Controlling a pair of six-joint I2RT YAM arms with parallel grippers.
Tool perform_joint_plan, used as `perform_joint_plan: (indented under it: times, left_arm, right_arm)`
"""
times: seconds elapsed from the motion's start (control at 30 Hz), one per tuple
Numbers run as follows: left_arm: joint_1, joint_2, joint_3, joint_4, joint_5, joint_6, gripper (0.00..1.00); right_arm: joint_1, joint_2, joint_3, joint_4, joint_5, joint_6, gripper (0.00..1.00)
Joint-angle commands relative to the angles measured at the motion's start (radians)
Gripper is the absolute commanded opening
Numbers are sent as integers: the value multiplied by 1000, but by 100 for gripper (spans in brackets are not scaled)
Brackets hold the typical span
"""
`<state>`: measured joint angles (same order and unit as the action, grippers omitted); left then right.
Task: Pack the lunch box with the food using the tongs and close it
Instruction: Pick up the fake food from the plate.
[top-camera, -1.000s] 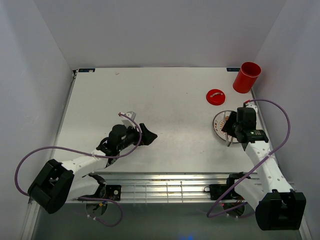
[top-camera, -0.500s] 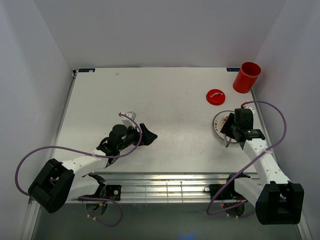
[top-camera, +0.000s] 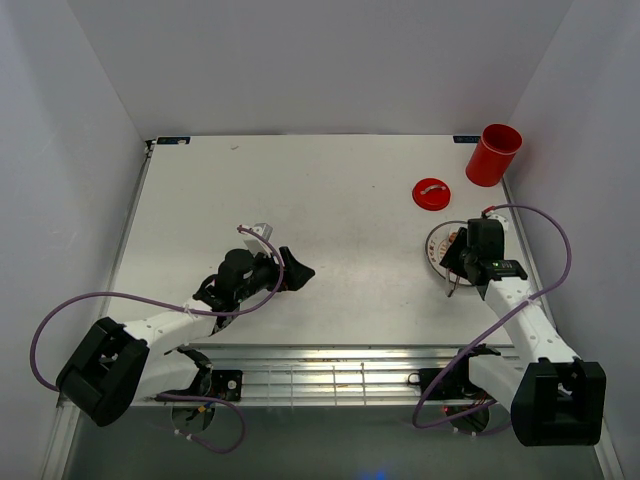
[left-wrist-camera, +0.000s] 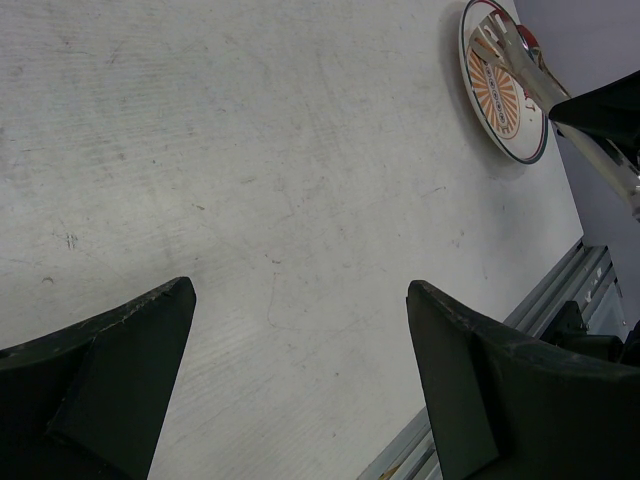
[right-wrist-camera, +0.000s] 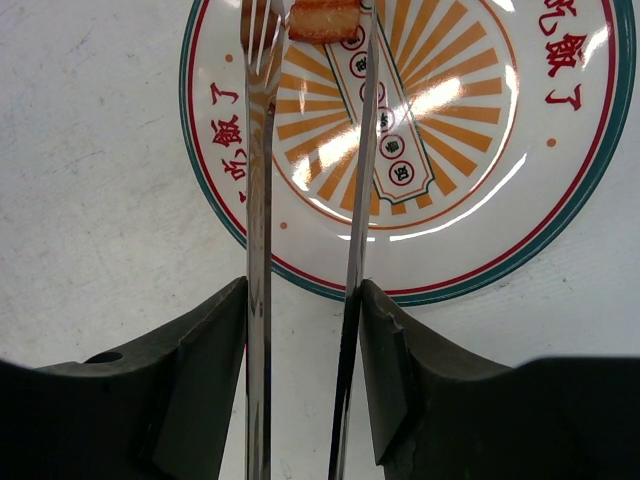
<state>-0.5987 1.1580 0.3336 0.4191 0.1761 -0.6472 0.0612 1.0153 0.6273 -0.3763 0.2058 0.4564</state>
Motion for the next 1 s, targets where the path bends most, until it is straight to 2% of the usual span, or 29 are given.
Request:
perform_joint_plan:
  times: [0.0, 0.17, 0.3, 0.4, 0.87, 0.97]
  left_arm:
    - [-4, -7, 24, 4, 8, -2, 97]
    - [-4, -7, 25, 3, 8, -2, 97]
    - [-4, -9, 25, 3, 6, -2, 97]
    - [-4, -9, 25, 1, 5, 0, 97]
    - [-4, -9, 27, 0, 6, -2, 97]
    - [-4, -9, 24, 0, 6, -2, 97]
  right_arm:
    - [3, 11, -12, 54, 4, 11, 52]
    - [3, 16, -17, 59, 9, 14, 49]
    - [3, 11, -17, 60, 12, 10, 42]
    - [5, -6, -14, 57, 14, 2, 39]
    - [3, -115, 46, -41, 49, -35, 38]
    - [3, -109, 113, -41, 72, -58, 38]
